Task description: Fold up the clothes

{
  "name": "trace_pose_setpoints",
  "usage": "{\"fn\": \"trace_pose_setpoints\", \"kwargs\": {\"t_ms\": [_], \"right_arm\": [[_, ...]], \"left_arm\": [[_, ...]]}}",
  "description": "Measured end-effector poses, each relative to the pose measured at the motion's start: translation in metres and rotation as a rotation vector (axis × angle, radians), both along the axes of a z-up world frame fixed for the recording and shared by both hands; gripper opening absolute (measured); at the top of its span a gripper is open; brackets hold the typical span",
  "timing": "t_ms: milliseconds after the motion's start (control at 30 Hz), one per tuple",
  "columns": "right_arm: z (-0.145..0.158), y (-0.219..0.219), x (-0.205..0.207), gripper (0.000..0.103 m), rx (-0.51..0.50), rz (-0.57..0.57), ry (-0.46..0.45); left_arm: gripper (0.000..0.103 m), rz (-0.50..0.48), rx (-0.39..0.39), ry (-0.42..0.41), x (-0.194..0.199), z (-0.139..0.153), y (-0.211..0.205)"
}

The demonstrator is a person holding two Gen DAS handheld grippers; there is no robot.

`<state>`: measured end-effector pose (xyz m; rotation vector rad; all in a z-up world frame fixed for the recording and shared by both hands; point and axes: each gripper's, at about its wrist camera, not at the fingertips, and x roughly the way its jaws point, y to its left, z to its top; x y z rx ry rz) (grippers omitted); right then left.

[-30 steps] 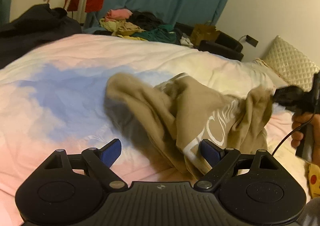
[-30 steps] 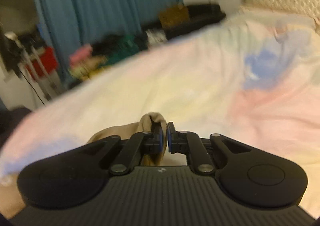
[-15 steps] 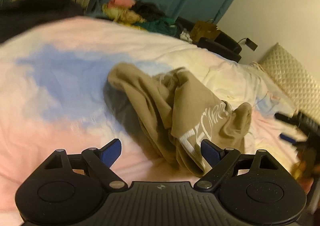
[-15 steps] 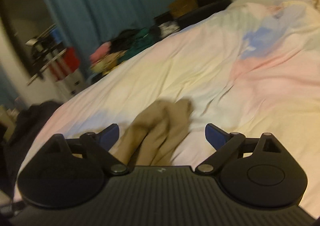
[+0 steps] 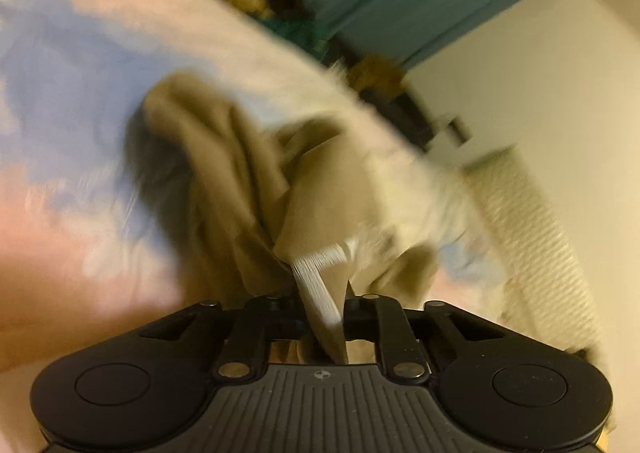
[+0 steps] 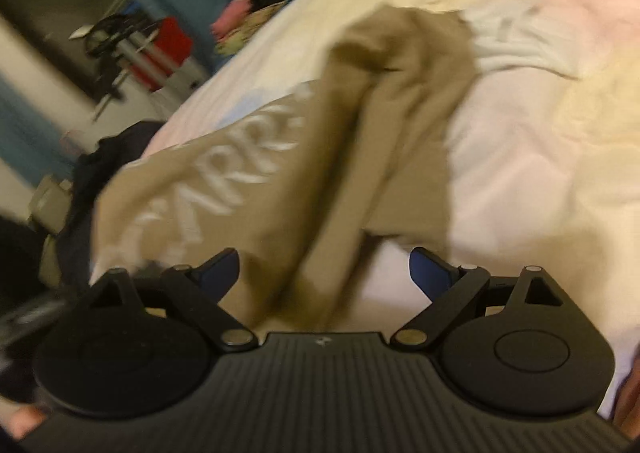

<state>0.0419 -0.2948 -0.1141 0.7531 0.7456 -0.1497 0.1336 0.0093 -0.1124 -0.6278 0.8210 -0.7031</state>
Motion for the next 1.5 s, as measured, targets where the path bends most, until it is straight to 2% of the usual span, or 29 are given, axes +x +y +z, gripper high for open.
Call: {"fn": "trace_pose_setpoints", "kwargs": {"t_ms": [67, 133, 167, 200, 233, 267, 300, 400, 467, 600, 733, 767, 800, 867, 933, 1000, 1100, 1167, 1233, 1333, 1433, 1500], "right_arm": [[-0.006, -0.001, 0.003, 0.078, 0.034, -0.004, 0.005], [-0.01, 0.004, 0.01, 0.076, 0.095, 0.042, -0.012], [-0.012, 0.008, 0.014, 0.07, 0.13, 0.074, -0.024], [-0.013, 0.013, 0.018, 0.052, 0.149, 0.106, -0.034], [-0.01, 0.021, 0.021, 0.042, 0.128, 0.137, -0.043], [-0.004, 0.028, 0.022, 0.015, 0.082, 0.163, -0.059], [0.002, 0.032, 0.022, 0.007, 0.05, 0.181, -0.085], [0.027, 0.034, 0.011, 0.007, 0.025, 0.191, -0.217], [0.046, 0.03, -0.002, 0.006, 0.037, 0.187, -0.327], [0.086, 0.017, -0.037, 0.005, 0.062, 0.221, -0.605], [0.121, 0.001, -0.07, 0.005, 0.161, 0.265, -0.909], [0.13, -0.002, -0.072, 0.005, 0.167, 0.271, -0.95], [0.138, -0.003, -0.069, 0.005, 0.152, 0.264, -0.952], [0.149, -0.005, -0.051, 0.005, 0.147, 0.245, -0.919], [0.145, -0.01, -0.02, 0.005, 0.193, 0.224, -0.827], [0.136, -0.013, 0.015, 0.005, 0.226, 0.201, -0.719], [0.107, -0.008, 0.072, 0.005, 0.198, 0.165, -0.54], [0.078, -0.003, 0.1, 0.005, 0.162, 0.149, -0.431], [0.057, 0.001, 0.113, 0.005, 0.135, 0.142, -0.384], [0.042, 0.001, 0.121, 0.005, 0.151, 0.146, -0.356], [0.031, 0.001, 0.125, 0.005, 0.165, 0.154, -0.336], [0.038, 0.003, 0.118, 0.005, 0.169, 0.186, -0.363]], "left_arm": [[0.012, 0.026, -0.076, -0.06, -0.006, 0.016, 0.011], [0.011, 0.058, -0.143, -0.119, -0.012, 0.03, 0.024], [0.011, 0.074, -0.17, -0.146, -0.015, 0.035, 0.03], [0.011, 0.094, -0.191, -0.164, -0.017, 0.038, 0.037], [0.011, 0.115, -0.207, -0.175, -0.018, 0.04, 0.044], [0.011, 0.137, -0.223, -0.186, -0.019, 0.042, 0.051], [0.011, 0.16, -0.238, -0.191, -0.02, 0.044, 0.058], [0.011, 0.23, -0.272, -0.196, -0.026, 0.05, 0.081], [0.011, 0.243, -0.292, -0.226, -0.029, 0.06, 0.095], [0.011, 0.242, -0.386, -0.334, -0.046, 0.088, 0.118], [0.011, 0.269, -0.48, -0.459, -0.063, 0.111, 0.133], [0.011, 0.282, -0.467, -0.476, -0.062, 0.117, 0.133], [0.012, 0.296, -0.433, -0.484, -0.059, 0.123, 0.132], [0.012, 0.327, -0.309, -0.457, -0.042, 0.129, 0.128], [0.012, 0.357, -0.168, -0.411, -0.021, 0.129, 0.125], [0.014, 0.376, -0.024, -0.343, 0.008, 0.115, 0.121], [0.018, 0.375, 0.176, -0.238, 0.048, 0.081, 0.11], [0.019, 0.371, 0.203, -0.213, 0.058, 0.074, 0.108], [0.034, 0.365, 0.205, -0.198, 0.064, 0.07, 0.107], [0.046, 0.357, 0.208, -0.176, 0.074, 0.064, 0.105], [0.051, 0.349, 0.211, -0.154, 0.083, 0.058, 0.104], [0.055, 0.343, 0.213, -0.139, 0.089, 0.054, 0.103]]}}
